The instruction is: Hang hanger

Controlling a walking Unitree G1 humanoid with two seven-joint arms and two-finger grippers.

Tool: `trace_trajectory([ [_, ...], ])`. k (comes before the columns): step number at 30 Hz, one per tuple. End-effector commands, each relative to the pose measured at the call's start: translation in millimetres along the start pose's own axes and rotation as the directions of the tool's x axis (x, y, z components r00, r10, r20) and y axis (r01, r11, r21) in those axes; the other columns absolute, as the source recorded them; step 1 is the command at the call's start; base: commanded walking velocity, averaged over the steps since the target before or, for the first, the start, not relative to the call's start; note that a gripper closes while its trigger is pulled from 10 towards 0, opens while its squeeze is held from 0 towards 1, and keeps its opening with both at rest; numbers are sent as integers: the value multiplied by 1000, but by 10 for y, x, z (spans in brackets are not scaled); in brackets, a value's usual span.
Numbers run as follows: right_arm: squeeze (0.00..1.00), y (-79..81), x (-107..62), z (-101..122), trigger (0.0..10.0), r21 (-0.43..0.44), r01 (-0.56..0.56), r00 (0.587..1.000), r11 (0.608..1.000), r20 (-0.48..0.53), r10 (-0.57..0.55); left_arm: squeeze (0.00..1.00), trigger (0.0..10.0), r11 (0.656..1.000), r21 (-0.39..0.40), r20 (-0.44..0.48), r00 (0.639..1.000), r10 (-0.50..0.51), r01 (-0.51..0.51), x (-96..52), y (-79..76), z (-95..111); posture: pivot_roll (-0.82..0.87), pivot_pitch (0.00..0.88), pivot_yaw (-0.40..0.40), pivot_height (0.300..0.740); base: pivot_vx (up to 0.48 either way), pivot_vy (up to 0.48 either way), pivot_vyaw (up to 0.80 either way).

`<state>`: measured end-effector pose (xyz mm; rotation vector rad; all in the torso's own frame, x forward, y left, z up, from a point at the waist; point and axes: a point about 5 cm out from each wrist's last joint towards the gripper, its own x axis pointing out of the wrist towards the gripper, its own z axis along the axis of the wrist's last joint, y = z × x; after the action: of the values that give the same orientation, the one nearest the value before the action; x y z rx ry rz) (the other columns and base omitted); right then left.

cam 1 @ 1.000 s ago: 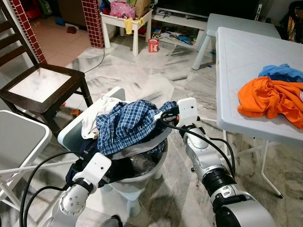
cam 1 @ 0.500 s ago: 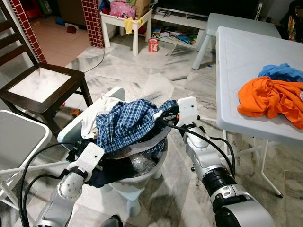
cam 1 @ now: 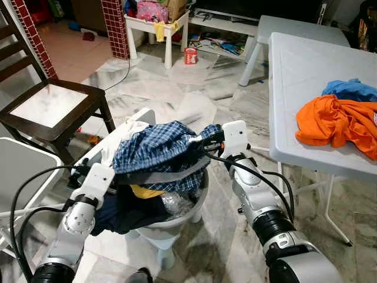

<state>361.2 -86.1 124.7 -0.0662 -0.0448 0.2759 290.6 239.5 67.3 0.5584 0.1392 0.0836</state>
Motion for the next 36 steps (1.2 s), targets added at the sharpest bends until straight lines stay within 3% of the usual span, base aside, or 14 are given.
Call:
trace_trajectory([
  [1, 0, -29, -8, 12, 0, -7, 7, 1000, 1000, 2, -7, 0, 10000, 1000, -6, -5, 1000, 10, -10, -5, 7, -36, 37, 122, -61, 740, 0, 0, 0],
  [4, 0, -21, -5, 17, 0, -7, 4, 1000, 1000, 3, -4, 0, 10000, 1000, -12, 11, 1000, -25, 25, -12, -59, -22, 37, 123, -62, 740, 0, 0, 0],
  [9, 0, -20, -5, 19, 0, -9, 0, 1000, 1000, 3, 0, 0, 10000, 991, 48, 22, 992, -124, 123, -36, -306, -2, 32, 126, -69, 740, 0, 0, 0],
  [20, 0, -26, -9, 23, 0, -14, 0, 1000, 1000, 3, 0, 0, 10000, 977, 81, 84, 976, -203, 196, -9, -615, 163, 20, 129, -67, 740, 0, 0, 0],
  [23, 0, -26, -10, 23, 0, -14, 0, 1000, 1000, 3, 0, 0, 10000, 977, 81, 83, 976, -203, 196, -5, -618, 164, 20, 129, -67, 740, 0, 0, 0],
  [31, 0, -51, -30, 21, 0, -17, 6, 1000, 1000, 4, -6, 0, 10000, 992, 108, 22, 998, -66, 63, 152, -311, 70, -3, 136, -66, 740, 0, 0, 0],
  [32, 0, -60, -35, 17, 0, -19, 8, 1000, 1000, 3, -7, 0, 0, 993, 105, 15, 999, -49, 47, 178, -262, 66, -5, 136, -65, 740, 0, 0, 0],
  [36, 0, -74, -38, 15, 0, -22, 11, 1000, 1000, 2, -11, 0, 0, 997, 83, 2, 1000, -10, 10, 238, -148, 68, -7, 132, -61, 740, 0, 0, 0],
])
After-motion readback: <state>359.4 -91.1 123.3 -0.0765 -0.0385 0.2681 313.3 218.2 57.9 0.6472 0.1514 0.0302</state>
